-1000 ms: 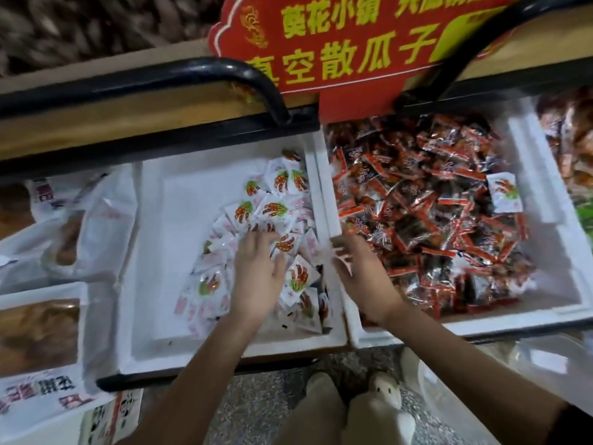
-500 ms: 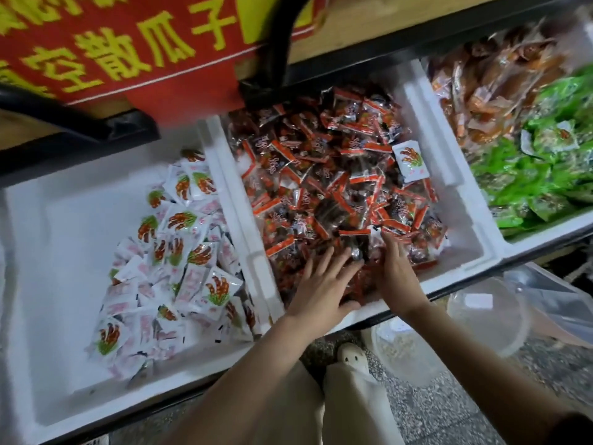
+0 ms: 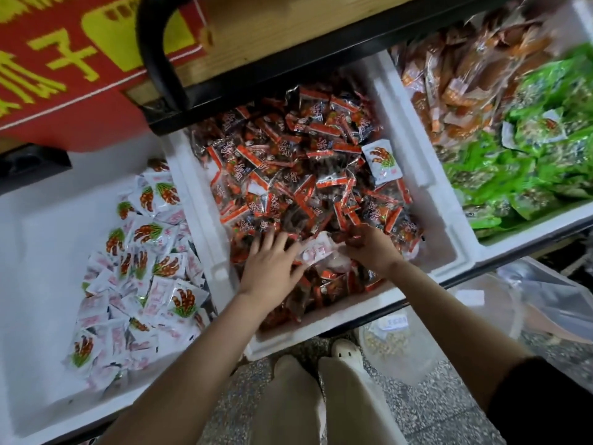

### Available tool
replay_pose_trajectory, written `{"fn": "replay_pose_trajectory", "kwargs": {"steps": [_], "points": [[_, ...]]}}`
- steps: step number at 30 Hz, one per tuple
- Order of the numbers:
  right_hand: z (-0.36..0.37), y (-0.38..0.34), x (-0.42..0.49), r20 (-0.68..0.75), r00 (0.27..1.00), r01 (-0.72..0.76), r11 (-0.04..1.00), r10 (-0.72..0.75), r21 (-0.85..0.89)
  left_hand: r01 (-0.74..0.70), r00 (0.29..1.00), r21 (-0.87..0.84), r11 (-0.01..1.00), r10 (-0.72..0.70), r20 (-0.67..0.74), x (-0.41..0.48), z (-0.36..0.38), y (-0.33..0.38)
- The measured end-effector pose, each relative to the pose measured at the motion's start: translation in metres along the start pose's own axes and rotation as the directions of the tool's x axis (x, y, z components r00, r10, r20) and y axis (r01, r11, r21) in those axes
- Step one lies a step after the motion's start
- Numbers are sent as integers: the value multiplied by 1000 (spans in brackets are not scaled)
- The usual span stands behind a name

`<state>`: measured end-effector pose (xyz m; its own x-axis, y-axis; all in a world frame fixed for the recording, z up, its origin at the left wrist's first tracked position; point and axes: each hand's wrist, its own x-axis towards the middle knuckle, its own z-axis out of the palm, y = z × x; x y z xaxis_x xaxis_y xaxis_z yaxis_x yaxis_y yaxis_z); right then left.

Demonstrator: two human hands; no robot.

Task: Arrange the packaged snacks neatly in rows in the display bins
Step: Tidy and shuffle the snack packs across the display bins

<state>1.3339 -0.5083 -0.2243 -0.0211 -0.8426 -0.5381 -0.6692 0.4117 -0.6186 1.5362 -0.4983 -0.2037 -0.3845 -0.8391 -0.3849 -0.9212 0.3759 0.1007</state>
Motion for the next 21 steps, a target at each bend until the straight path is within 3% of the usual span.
{"fn": "replay_pose_trajectory", "kwargs": {"steps": [3,6,11,16,21], "points": [[-6,1,-4,1,999,44,990,-44,-131,59,998,-5,998,-59,10,0,-2,0],[-13,4,-8,-72,992,92,984,-103,-151,69,997,42,997,-70,37,5,-8,11],[-35,12,-17,-238,966,110,993,-97,43,-1,998,93,996,-5,62,25,-12,40],[-57,23,-28,-351,935,114,978,-47,175,45,988,172,984,-69,135,44,1,66],[-74,38,-37,-362,932,122,961,-24,249,68,996,12,998,-69,61,40,3,60]]}}
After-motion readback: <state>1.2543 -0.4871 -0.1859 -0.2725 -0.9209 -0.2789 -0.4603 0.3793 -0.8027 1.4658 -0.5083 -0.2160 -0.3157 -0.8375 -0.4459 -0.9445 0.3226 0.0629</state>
